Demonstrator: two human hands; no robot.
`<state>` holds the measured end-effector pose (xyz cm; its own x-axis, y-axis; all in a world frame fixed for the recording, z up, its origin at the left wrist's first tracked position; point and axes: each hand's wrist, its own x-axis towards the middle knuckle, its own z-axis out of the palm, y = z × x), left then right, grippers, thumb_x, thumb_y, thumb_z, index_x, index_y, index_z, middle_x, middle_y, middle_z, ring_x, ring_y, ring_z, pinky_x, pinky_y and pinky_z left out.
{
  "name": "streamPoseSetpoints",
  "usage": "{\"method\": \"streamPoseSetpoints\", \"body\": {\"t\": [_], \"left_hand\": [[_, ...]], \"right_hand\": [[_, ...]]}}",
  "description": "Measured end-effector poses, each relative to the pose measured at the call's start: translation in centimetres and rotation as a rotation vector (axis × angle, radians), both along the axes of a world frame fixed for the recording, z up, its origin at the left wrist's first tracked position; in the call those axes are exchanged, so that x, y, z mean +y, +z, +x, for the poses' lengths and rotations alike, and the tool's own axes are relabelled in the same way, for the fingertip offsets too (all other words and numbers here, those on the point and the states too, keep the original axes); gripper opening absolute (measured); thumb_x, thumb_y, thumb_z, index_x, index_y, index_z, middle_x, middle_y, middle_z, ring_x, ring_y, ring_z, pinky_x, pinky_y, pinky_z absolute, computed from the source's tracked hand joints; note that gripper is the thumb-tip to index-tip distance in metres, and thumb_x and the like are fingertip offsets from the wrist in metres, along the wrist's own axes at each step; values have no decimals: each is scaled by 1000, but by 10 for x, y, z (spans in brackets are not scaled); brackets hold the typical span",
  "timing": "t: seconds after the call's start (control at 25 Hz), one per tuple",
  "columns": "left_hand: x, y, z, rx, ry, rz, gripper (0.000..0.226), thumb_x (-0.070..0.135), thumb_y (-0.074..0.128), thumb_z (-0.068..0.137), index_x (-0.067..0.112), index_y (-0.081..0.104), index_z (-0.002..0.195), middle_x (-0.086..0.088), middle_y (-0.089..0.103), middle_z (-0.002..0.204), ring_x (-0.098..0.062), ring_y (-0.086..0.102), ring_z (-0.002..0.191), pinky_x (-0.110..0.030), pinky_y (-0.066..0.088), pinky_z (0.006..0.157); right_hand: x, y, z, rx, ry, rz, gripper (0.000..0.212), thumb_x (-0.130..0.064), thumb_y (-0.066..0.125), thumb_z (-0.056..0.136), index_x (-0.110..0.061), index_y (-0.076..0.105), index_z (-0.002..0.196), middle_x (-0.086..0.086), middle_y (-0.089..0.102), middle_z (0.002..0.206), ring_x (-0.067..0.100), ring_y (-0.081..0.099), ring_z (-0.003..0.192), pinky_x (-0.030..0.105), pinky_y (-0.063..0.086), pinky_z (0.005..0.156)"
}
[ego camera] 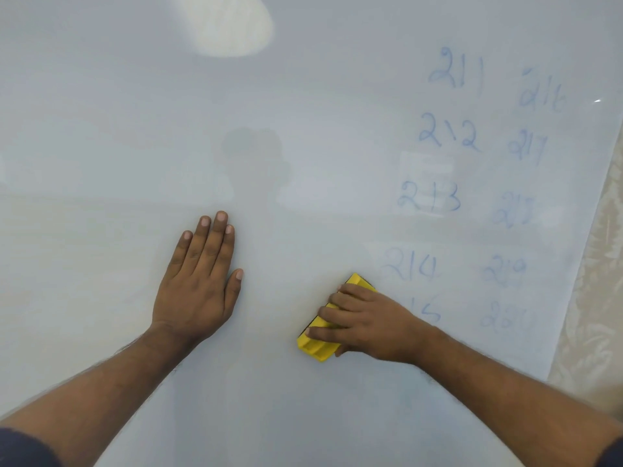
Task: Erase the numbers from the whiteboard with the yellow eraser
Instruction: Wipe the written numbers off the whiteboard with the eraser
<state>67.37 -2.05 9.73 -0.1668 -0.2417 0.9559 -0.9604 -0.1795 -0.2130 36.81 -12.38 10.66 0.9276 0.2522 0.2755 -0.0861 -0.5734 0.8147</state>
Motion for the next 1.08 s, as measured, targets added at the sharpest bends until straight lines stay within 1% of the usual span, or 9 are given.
{"method": "streamPoseSetpoints", "body": {"t": [0.08,0.28,0.36,0.48,0.52,0.68,0.8,0.88,1.08], "left_hand": [[0,0,0,2,1,4,66,34,32,104,0,18,160,-15,13,169,-26,4,159,-44,7,129],[0,-1,-1,3,-1,7,65,34,30,105,0,19,159,-16,14,169,-28,6,159,-45,9,129],[1,-1,-1,9,-4,13,66,34,30,105,0,19,159,-15,14,169,-28,7,159,-45,9,129],[2,0,-1,14,-8,24,66,34,30,104,0,19,159,-15,14,169,-29,8,158,-45,8,129],[2,0,-1,15,-7,26,66,34,31,104,0,19,159,-16,15,169,-29,8,158,-45,8,129],[5,1,-4,28,-15,35,66,34,32,103,-1,21,159,-15,16,169,-29,11,158,-45,10,129],[7,4,-12,86,-45,48,70,38,35,100,1,23,159,-14,18,169,-29,12,158,-47,11,128],[5,9,-18,114,-53,51,74,40,37,98,1,23,159,-13,17,170,-29,12,158,-48,11,128],[-7,62,-40,65,-102,31,74,42,37,99,5,21,160,-9,17,170,-26,13,158,-44,11,128]], "right_hand": [[-4,21,-4,-20,6,-23,38,-47,47,101,-26,55,132,0,60,117,27,55,106,41,35,104],[0,75,-7,-174,-60,-20,43,-50,53,97,-26,58,132,3,61,117,29,55,106,43,35,105],[5,92,-9,-339,-77,30,46,-48,56,95,-21,58,133,6,62,117,31,55,105,44,37,101],[13,115,-22,-718,-72,198,52,-49,57,93,-18,56,136,7,61,120,32,56,107,41,36,96],[15,119,-27,-775,-79,219,53,-49,57,93,-19,55,136,5,60,121,30,55,109,39,34,97],[17,118,-50,-835,-115,237,54,-50,55,93,-21,54,138,1,60,120,26,53,110,35,31,97],[13,116,-66,-970,-147,309,56,-51,55,90,-20,53,137,0,59,117,22,51,108,30,30,92],[9,119,-74,-1054,-148,341,57,-52,54,90,-19,54,136,1,59,115,23,51,105,32,32,89],[3,139,-78,-1165,-131,370,57,-55,50,90,-20,54,135,-1,59,113,21,51,103,34,33,85]]}}
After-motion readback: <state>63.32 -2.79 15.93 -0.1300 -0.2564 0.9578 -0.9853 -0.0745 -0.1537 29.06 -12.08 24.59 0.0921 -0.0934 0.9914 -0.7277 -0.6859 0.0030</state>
